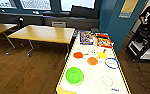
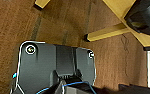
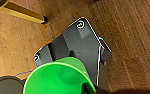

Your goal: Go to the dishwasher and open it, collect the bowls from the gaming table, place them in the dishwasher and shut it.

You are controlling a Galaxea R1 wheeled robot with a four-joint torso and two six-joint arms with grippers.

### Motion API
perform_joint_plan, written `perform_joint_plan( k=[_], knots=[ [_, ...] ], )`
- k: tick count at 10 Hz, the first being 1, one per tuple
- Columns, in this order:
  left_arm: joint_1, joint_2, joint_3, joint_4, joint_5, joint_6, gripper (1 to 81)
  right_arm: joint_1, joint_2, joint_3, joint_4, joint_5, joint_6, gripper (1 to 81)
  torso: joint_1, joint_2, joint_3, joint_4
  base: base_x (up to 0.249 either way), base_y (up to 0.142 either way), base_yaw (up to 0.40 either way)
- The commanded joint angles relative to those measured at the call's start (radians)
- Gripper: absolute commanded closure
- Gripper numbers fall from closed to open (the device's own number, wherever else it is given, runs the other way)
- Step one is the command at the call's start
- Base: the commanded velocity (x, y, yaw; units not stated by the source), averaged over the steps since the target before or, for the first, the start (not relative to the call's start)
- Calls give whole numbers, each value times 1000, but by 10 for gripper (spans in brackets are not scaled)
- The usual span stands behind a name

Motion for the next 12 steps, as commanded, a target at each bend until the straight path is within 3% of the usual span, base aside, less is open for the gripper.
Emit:
perform_joint_plan(
  k=[1, 2, 3, 4, 5, 8, 11, 12],
  knots=[
    [-167, -195, 209, -47, 39, -109, 10, -7, -5, -20, -37, -36, -7, 811, 0, 0, 0, 0, 0, 0, 0],
    [-223, -250, 256, -71, 46, -125, 10, -5, 8, -28, -38, -37, -7, 811, 0, 0, 0, 0, 0, 0, 0],
    [-286, -278, 280, -123, 56, -131, 10, 3, 18, -33, -38, -39, -7, 811, 0, 0, 0, 0, 0, 0, 0],
    [-354, -300, 297, -206, 100, -131, 10, 12, 30, -37, -38, -43, -7, 811, 0, 0, 0, 0, 0, 0, 0],
    [-420, -311, 301, -251, 154, -131, 10, 15, 38, -36, -38, -46, -7, 811, 0, 0, 0, 0, 0, 0, 0],
    [-608, -279, 245, -317, 338, -131, 10, 24, 53, -42, -41, -49, -7, 811, 0, 0, 0, 0, 0, 0, 0],
    [-743, -214, 154, -363, 448, -134, 10, 32, 68, -42, -46, -51, -7, 811, 0, 0, 0, 0, 0, 0, 0],
    [-778, -188, 99, -367, 497, -165, 10, 35, 70, -42, -44, -51, -6, 811, 0, 0, 0, 0, 0, 0, 0]
  ],
)
